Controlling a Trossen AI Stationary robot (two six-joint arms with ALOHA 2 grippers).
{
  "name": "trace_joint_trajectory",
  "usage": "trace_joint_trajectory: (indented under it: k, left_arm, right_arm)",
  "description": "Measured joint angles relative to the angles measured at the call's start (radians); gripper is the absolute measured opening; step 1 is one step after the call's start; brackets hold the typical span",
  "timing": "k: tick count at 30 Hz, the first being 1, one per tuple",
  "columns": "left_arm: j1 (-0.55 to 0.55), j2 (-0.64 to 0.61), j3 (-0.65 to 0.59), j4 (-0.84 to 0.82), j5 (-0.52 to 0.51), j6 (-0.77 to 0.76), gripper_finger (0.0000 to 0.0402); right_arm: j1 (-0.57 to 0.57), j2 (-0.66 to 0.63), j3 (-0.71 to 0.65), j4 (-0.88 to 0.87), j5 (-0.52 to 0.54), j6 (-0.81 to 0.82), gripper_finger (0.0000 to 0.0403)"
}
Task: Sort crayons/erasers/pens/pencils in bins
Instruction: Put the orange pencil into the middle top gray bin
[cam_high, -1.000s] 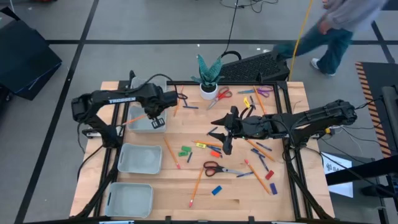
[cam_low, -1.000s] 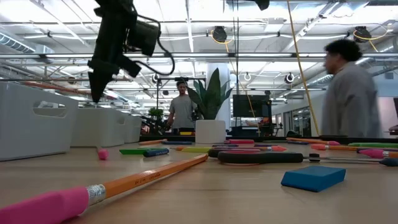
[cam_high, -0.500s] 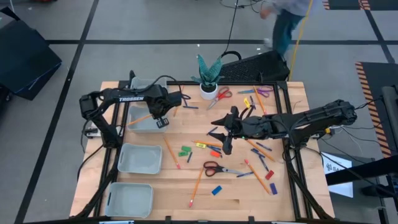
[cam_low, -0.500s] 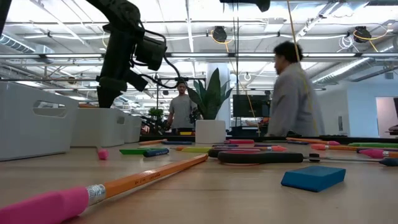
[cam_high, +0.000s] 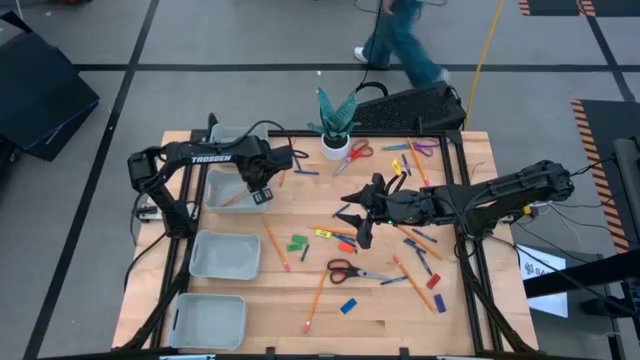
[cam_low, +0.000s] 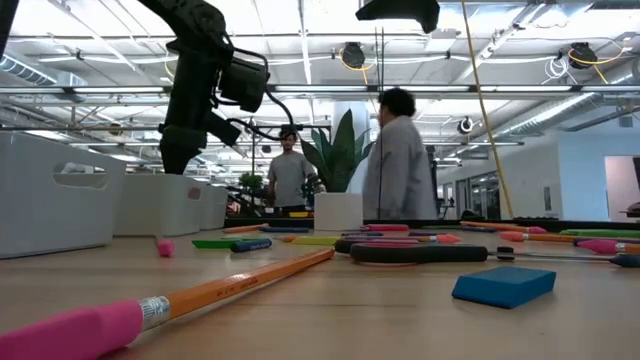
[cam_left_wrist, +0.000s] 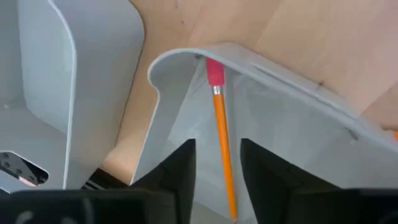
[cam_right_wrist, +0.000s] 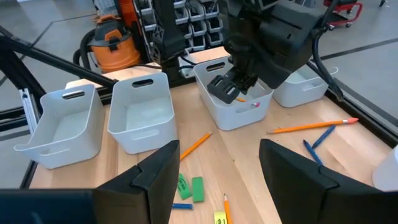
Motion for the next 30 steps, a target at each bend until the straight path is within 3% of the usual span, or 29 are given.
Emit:
trace_joint_trajectory:
  k: [7,13,19,24,30]
  left_arm:
    - [-0.022,-0.081,0.086,-0.16,0.056,-0.081,0.0152]
    - [-0.125,-0.265,0.105,0.027,0.127,-0.279,0.0152]
    - [-0.306,-0.335,0.097,0.157,0.138,-0.295,0.0173]
    - [-0.516,-0.306,0.097,0.229,0.117,-0.195,0.0201]
    - [-0.735,-0.221,0.118,0.327,0.148,-0.128,0.0204]
  right_arm:
    - [0.0,0.0,0.0,0.0,-0.002,-0.02,0.0215]
    - [-0.014,0.0,0.0,-0.002,-0.003,-0.073,0.0215]
    - [0.001,0.0,0.0,-0.019,-0.003,-0.176,0.0215]
    - [0.041,0.0,0.0,-0.027,-0.003,-0.248,0.0215]
    - [0.144,0.0,0.0,-0.064,-0.003,-0.274,0.0215]
